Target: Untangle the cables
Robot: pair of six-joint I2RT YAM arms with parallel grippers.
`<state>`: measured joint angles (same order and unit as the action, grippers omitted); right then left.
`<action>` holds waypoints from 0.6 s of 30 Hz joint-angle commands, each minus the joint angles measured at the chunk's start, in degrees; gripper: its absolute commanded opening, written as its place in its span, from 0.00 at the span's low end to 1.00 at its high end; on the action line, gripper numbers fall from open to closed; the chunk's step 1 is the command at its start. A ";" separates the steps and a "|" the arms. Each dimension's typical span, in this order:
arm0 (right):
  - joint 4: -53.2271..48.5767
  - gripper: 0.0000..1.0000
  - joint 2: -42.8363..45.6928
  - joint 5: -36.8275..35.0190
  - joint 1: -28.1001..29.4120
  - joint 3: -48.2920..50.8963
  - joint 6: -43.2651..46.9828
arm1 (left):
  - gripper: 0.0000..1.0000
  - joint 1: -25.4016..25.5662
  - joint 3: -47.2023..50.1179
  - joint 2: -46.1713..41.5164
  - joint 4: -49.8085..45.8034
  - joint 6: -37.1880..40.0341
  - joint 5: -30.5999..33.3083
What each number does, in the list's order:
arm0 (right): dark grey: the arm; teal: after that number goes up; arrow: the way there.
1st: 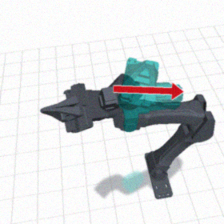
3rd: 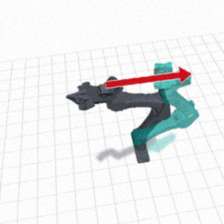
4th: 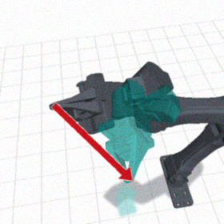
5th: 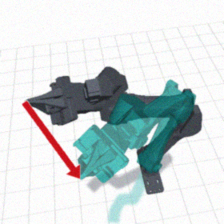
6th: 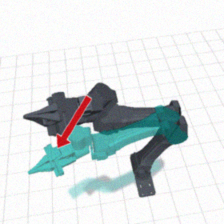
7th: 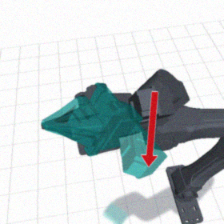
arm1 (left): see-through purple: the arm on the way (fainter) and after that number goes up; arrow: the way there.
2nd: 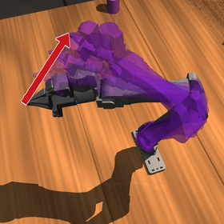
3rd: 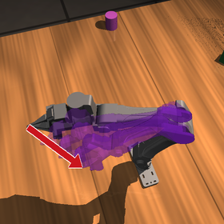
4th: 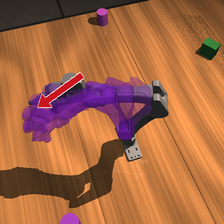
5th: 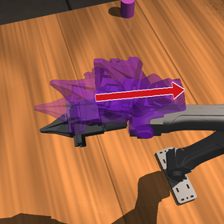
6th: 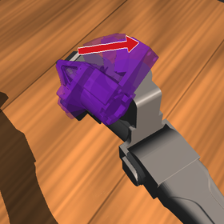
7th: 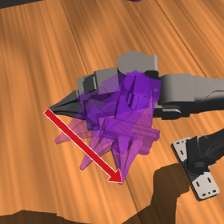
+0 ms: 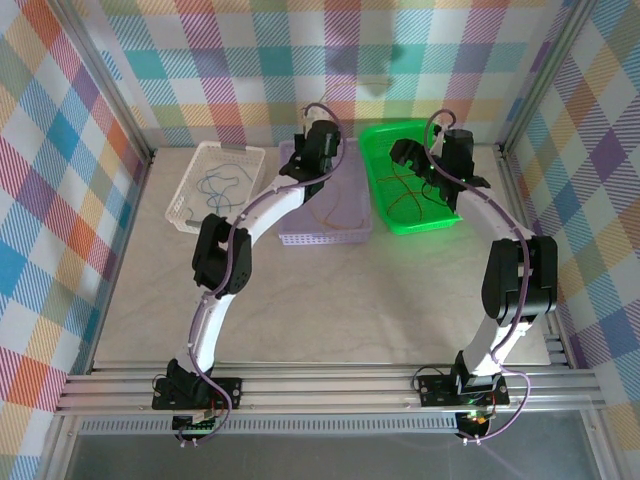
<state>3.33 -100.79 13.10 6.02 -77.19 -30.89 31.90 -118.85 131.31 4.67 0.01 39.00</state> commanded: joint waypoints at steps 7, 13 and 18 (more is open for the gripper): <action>6.22 0.91 -0.65 4.05 0.22 2.36 -1.77 | 0.00 -3.60 -4.55 -4.18 3.42 -3.91 -1.59; 7.56 0.91 -1.40 6.01 0.22 3.77 -2.55 | 0.00 -3.69 4.11 -4.71 2.96 -9.06 -2.02; 8.16 0.91 -0.82 6.71 0.22 5.39 -2.39 | 0.00 -3.19 15.14 -7.38 4.00 -14.20 -3.95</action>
<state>8.23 -101.21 18.06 6.02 -72.90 -32.64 28.08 -108.25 127.09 7.92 -9.63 36.34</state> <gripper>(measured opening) 0.907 0.051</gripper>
